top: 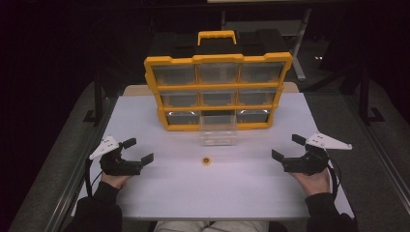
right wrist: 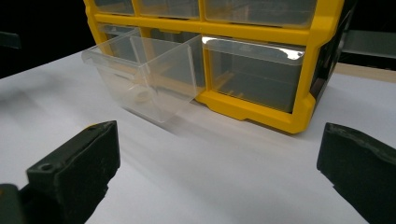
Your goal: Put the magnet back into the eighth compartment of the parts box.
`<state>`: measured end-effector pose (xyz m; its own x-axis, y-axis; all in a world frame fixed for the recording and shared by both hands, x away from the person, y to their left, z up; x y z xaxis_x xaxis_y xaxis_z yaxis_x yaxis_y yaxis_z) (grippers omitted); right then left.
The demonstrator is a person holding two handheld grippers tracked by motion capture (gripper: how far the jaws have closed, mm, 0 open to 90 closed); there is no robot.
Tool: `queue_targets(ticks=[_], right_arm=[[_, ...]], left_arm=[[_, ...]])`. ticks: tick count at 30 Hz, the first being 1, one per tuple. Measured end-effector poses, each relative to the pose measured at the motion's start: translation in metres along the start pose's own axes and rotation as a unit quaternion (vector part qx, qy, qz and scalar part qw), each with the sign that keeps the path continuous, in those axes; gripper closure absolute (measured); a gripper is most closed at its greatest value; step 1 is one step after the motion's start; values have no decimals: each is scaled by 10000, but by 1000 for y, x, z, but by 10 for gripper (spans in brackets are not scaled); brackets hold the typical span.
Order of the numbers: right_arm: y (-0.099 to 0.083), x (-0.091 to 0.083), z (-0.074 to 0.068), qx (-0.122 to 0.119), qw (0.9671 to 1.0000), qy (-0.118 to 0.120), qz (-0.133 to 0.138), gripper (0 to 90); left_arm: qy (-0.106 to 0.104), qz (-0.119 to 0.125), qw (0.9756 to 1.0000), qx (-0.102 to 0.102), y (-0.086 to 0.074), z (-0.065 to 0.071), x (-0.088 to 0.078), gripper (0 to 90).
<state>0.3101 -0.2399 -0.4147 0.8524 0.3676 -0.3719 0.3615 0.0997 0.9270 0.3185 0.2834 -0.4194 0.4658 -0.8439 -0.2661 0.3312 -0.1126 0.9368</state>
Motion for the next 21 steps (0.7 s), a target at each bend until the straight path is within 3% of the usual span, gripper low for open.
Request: queue_targets(ticks=[21], right_arm=[[-1, 1, -7, 5, 9999, 76, -135, 0]], left_arm=[[10, -125, 9999, 22, -2, 0, 5, 0]])
Point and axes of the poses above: each handheld gripper's, and its own axes: x roughly forward along the jaws, y roughly out of its top, z roughly to its right, the point moved 3 cm from there along x, roughly forward along the jaws, and after that the axes turned 15 degrees about -y, right-handed, at the moved point
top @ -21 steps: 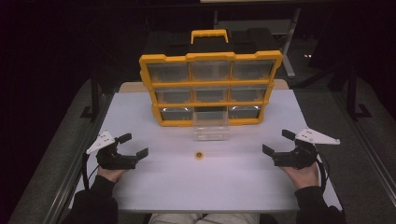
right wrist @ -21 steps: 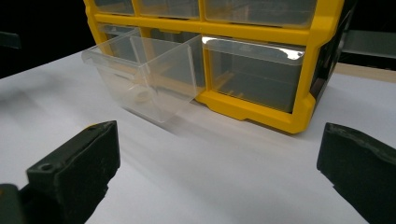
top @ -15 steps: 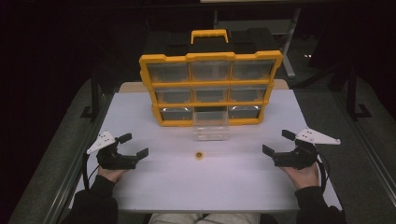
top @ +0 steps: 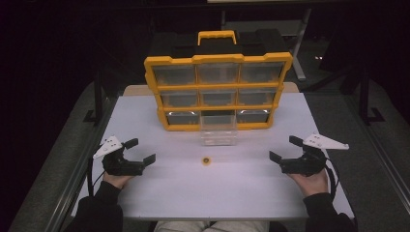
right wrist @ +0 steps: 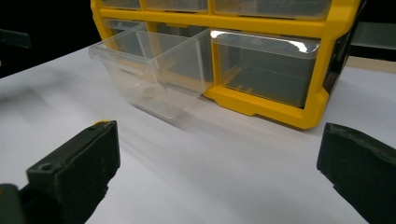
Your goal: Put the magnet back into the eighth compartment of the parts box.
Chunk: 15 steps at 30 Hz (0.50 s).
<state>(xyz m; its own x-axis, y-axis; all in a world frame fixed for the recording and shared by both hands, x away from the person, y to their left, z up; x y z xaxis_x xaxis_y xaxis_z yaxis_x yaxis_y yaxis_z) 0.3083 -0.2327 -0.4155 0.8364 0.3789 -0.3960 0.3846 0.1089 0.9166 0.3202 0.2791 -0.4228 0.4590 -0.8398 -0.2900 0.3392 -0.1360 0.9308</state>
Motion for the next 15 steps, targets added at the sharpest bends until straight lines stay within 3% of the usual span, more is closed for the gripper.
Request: queue_targets(ticks=[10, 15], right_arm=[[3, 4, -7, -116, 9999, 72, -92, 0], [10, 8, -18, -253, 9993, 145, -233, 0]], left_arm=[[106, 66, 9999, -20, 0, -1, -3, 0], [129, 141, 9998, -14, 1, -2, -5, 0]])
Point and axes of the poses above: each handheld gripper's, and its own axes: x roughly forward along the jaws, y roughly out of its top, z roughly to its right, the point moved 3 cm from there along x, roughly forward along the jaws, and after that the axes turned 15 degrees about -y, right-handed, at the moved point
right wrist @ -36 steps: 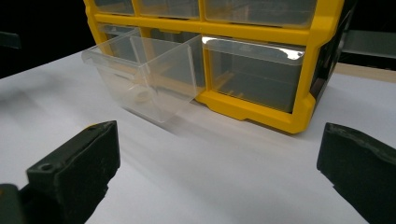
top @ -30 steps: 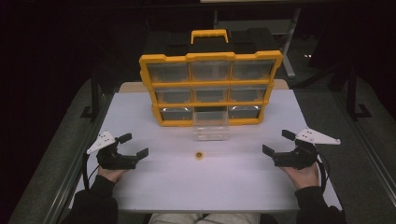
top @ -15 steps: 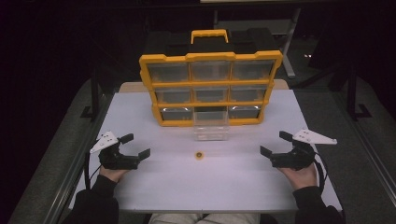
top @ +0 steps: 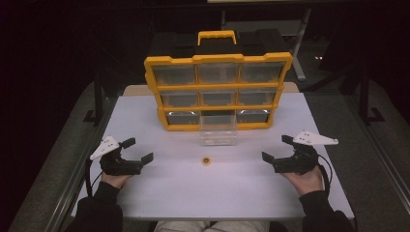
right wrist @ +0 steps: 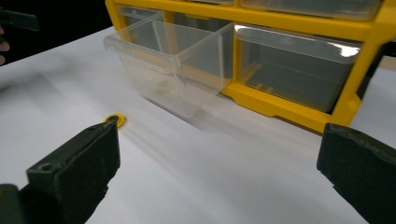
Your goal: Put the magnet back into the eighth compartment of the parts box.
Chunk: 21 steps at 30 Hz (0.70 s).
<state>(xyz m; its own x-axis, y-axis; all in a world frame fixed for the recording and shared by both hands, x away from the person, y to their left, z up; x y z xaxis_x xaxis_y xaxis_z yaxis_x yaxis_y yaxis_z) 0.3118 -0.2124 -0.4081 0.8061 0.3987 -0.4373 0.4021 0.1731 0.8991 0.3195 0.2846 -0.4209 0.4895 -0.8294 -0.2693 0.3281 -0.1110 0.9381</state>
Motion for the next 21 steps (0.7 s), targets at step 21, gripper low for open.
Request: queue_targets(ticks=[21], right_arm=[[21, 17, -31, -347, 9981, 444, -233, 0]], left_arm=[[-187, 14, 9998, 58, 1, 3, 2, 0]])
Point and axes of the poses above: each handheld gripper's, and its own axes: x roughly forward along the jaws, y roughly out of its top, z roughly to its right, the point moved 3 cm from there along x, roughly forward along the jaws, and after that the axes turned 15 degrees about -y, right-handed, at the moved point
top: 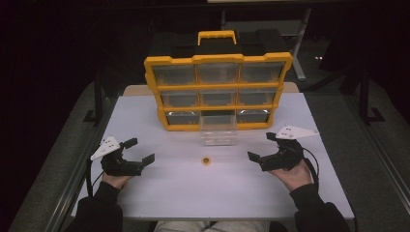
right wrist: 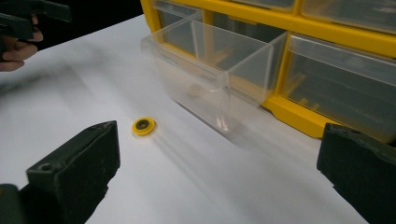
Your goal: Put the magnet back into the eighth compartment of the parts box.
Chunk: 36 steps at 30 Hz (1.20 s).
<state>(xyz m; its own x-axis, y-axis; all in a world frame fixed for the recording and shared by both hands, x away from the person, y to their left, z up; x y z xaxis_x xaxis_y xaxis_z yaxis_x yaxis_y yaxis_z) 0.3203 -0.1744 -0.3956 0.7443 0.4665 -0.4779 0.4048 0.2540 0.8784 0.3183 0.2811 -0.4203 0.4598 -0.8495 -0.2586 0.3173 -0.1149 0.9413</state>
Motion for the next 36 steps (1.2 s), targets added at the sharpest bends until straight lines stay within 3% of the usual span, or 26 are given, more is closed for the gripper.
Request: queue_targets(ticks=[21, 36], right_arm=[[23, 17, -26, -349, 9980, 450, -263, 0], [36, 38, -54, -756, 9917, 795, -663, 0]], left_arm=[[28, 11, 10000, -47, 0, -1, 0, 0], [40, 36, 10000, -20, 0, 0, 0, 0]])
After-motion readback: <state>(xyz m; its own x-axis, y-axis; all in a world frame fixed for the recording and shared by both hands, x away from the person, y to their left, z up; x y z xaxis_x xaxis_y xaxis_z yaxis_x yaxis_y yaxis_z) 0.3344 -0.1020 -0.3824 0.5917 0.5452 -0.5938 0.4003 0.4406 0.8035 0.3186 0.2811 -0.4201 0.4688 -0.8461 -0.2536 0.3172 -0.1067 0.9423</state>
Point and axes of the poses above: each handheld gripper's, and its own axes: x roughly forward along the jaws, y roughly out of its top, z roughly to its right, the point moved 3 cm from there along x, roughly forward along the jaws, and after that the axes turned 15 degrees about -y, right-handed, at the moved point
